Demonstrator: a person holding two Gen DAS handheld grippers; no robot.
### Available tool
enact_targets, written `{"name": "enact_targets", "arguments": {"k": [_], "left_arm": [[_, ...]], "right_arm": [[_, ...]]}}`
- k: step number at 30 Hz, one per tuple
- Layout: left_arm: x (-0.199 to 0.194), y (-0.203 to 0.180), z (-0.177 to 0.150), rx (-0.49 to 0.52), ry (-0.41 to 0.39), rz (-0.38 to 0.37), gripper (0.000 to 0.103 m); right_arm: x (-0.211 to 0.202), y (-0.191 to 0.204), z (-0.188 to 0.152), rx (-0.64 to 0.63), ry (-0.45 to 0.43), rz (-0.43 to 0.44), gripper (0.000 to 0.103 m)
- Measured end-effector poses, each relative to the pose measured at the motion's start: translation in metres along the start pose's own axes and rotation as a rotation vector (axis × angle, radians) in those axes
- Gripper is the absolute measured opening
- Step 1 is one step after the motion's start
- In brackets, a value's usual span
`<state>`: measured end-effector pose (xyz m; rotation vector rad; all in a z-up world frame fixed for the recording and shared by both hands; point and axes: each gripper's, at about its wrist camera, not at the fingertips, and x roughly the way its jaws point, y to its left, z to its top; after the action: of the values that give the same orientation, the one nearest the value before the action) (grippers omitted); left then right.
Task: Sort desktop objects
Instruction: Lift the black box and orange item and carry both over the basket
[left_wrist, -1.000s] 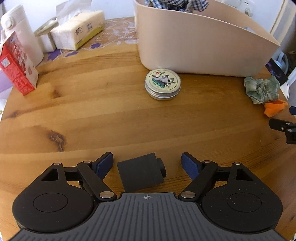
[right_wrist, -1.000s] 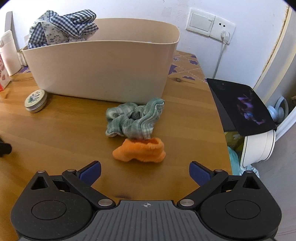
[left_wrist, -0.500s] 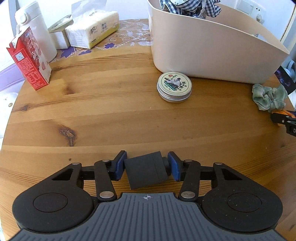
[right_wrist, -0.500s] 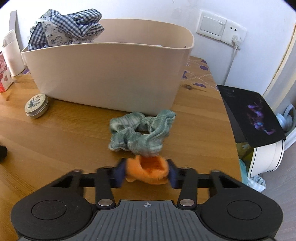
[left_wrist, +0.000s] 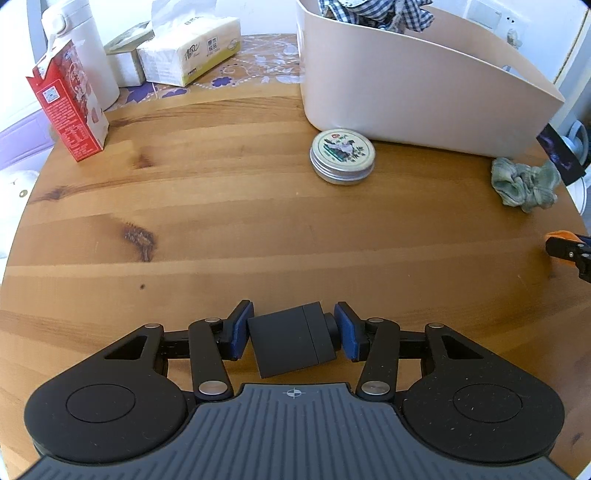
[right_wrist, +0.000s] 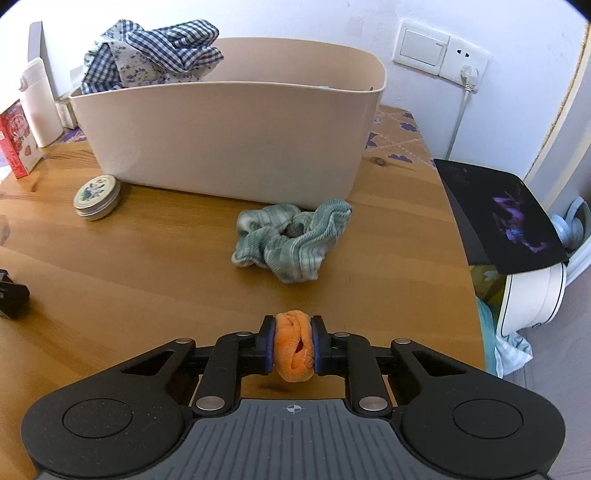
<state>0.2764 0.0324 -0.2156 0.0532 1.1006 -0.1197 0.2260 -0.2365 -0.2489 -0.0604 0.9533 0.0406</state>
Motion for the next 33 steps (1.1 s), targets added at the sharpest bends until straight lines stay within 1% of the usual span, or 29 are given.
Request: {"name": "enact_targets", "arguments": {"k": [8, 14, 17, 22, 29, 33], "left_arm": [[-0.025, -0.009, -0.013, -0.007, -0.037, -0.015, 0.049], [-0.048, -0.013, -0.021, -0.016, -0.067, 0.006, 0.049], [-0.062, -0.013, -0.026, -0.027, -0.087, 0.01, 0.049], [-0.087, -0.016, -0.032, -0.03, -0.123, 0.017, 0.049], [-0.121, -0.021, -0.024, -0.019, -0.191, 0.015, 0.049], [-0.14, -0.02, -0.01, -0.005, -0.248, 0.026, 0.049]], "right_arm": [[-0.03, -0.003, -0.011, 0.033, -0.034, 0.023, 0.018], [-0.068, -0.002, -0.021, 0.042, -0.098, 0.064, 0.018], [-0.083, -0.002, -0.023, 0.057, -0.112, 0.065, 0.018], [-0.111, -0.002, -0.023, 0.054, -0.172, 0.07, 0.018], [-0.149, 0.0, -0.012, 0.027, -0.253, 0.089, 0.018], [-0.167, 0.004, -0.001, -0.036, -0.307, 0.069, 0.018]]}}
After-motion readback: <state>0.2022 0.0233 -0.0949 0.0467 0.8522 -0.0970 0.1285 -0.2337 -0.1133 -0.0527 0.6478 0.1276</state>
